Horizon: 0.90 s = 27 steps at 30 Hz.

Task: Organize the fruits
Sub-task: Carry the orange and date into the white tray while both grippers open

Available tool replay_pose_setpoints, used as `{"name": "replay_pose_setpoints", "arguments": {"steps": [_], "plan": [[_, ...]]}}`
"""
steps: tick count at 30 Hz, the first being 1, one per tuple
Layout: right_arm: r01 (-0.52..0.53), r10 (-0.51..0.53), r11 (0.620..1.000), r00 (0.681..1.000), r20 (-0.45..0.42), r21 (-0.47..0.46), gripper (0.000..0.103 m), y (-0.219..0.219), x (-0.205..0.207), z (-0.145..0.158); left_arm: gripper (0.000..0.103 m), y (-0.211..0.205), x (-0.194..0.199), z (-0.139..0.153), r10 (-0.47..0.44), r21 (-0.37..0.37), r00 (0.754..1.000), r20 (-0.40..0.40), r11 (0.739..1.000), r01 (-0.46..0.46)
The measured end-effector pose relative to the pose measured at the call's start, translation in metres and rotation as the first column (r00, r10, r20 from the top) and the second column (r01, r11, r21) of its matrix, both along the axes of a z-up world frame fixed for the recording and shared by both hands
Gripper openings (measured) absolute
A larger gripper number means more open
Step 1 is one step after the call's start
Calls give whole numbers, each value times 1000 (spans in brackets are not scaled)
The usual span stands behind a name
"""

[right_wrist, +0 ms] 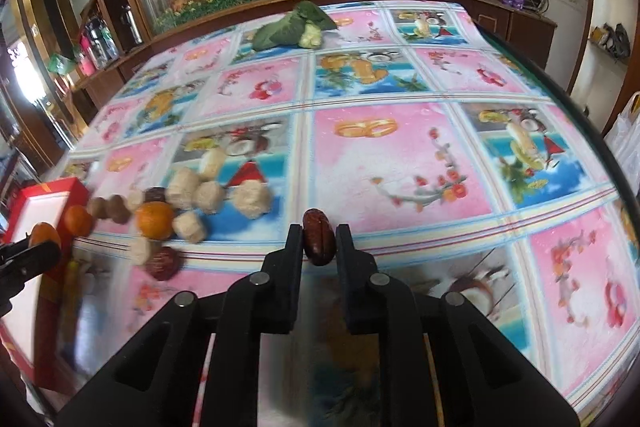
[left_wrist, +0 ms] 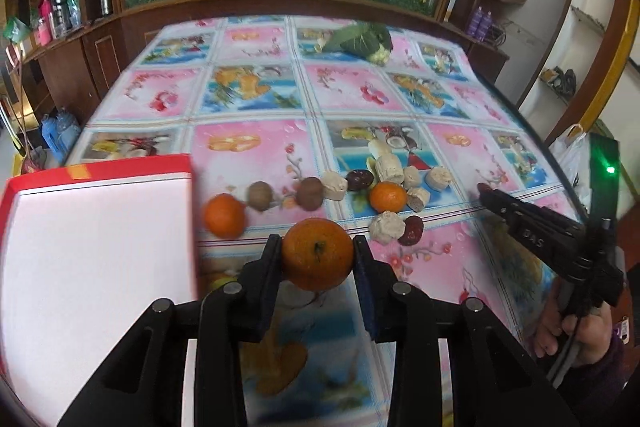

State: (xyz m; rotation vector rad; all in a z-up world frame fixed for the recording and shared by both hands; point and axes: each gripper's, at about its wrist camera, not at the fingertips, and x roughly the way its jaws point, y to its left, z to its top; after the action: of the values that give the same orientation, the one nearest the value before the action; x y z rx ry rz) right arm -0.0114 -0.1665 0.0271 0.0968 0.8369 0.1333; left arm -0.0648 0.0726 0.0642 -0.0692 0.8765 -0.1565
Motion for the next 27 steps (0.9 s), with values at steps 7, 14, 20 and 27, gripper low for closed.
{"name": "replay_pose_setpoints", "arguments": {"steps": [7, 14, 20, 27], "plan": [[-228, 223, 968, 973, 62, 101, 18, 87, -34, 28, 34, 66, -45, 18, 144, 87, 987, 66, 985, -149], [-484, 485, 865, 874, 24, 129, 18, 201, -67, 30, 35, 127, -71, -5, 304, 180, 952, 34, 935, -305], [-600, 604, 797, 795, -53, 70, 18, 272, -94, 8, 35, 149, -81, -21, 364, 246, 931, 6, 902, -354], [-621, 615, 784, 777, -133, -3, 19, 299, -97, -9, 39, 157, -86, -28, 402, 293, 916, 2, 875, -385]]}}
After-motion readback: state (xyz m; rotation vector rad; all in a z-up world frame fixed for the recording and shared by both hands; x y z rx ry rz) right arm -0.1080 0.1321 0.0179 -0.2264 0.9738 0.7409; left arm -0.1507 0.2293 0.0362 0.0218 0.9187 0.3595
